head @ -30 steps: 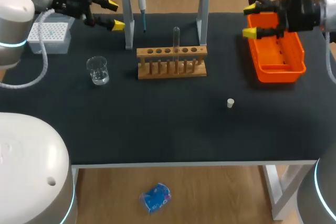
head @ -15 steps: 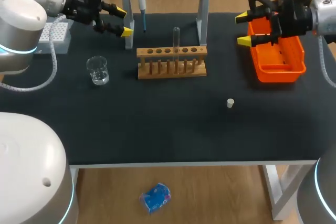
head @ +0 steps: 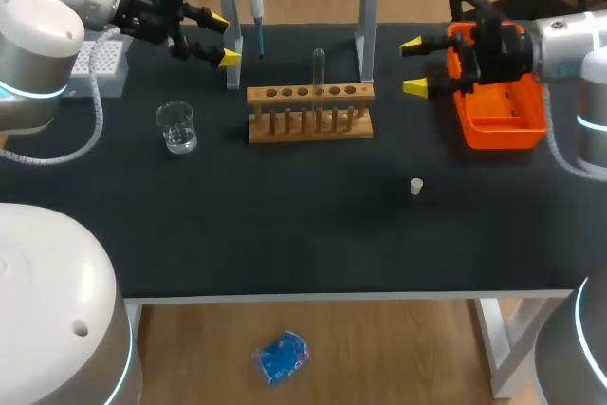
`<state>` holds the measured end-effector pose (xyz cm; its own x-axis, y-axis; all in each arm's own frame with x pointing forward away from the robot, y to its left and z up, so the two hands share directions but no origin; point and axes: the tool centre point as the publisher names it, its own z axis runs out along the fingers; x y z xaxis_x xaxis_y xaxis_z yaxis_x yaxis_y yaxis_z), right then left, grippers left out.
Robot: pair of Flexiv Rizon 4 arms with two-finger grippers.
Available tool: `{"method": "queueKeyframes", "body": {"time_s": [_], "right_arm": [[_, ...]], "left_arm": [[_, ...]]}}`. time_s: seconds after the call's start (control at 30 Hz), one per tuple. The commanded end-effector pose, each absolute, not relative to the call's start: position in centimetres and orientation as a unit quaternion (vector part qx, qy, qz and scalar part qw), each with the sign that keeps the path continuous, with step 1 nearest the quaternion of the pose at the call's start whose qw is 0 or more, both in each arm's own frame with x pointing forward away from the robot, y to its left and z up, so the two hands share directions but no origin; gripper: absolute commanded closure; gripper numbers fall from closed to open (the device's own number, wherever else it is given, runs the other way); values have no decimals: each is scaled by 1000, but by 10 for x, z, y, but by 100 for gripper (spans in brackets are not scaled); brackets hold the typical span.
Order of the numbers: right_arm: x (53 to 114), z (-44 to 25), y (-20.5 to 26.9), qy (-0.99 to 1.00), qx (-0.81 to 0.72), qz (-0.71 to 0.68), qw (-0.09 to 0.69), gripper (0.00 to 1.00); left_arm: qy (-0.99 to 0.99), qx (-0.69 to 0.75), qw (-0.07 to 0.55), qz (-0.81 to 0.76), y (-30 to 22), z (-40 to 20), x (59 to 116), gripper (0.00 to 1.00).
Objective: Invert the test tube, pick up the pipette, mount the tip to pipette, aspirate from beaker and dispense into the tube, eject the tip, return the pipette, and cap with the stopper.
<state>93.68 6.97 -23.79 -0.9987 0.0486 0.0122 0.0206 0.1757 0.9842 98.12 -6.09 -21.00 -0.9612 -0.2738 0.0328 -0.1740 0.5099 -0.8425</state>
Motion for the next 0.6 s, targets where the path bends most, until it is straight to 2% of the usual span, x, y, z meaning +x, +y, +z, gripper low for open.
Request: {"method": "queueKeyframes", "body": {"time_s": [0.03,0.6], "right_arm": [[953,-252,86,760,12,650,6,0],[986,-264,128,738,-23,675,-7,0]], "left_arm": [[868,-129,51,-477,-60,-209,981,0],[871,-123,58,-472,-72,-217,986,0]]}}
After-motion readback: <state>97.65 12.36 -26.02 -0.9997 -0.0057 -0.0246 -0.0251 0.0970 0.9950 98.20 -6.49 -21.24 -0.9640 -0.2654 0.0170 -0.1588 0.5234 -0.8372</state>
